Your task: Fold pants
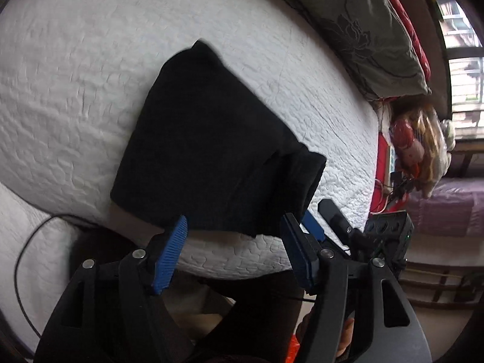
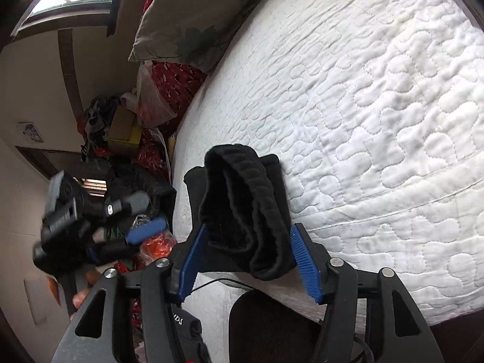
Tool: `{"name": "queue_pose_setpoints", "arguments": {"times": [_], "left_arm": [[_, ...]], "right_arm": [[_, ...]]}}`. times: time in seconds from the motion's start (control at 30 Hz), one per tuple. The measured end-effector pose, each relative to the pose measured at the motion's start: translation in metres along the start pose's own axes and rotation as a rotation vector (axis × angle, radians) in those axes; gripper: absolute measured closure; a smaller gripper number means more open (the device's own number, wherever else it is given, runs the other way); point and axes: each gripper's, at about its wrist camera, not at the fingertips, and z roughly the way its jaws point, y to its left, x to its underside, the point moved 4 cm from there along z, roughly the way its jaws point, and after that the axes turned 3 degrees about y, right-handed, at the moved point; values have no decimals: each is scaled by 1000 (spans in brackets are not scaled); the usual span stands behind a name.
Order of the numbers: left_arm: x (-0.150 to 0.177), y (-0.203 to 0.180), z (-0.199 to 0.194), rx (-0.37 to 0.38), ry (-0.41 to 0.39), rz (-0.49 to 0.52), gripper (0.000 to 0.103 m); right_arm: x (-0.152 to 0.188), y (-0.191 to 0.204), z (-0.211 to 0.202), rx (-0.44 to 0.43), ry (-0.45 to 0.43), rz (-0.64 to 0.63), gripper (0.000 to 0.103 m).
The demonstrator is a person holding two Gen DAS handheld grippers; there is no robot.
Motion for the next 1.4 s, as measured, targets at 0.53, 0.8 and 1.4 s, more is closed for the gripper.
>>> {"name": "queue_pose_setpoints", "arguments": {"times": [0.53,0.8,1.4], "left_arm": [[-33,19,12,114,-156,-165,77],[-37,54,36,74,-126,-214,77],[-25,17,5,54,-210,-11,50]], "right_arm": [[-10,27,36,239,60,-158,74],[-24,25,43,70,85,-40,80],[-12,89,11,50,-55,-304,46]]}}
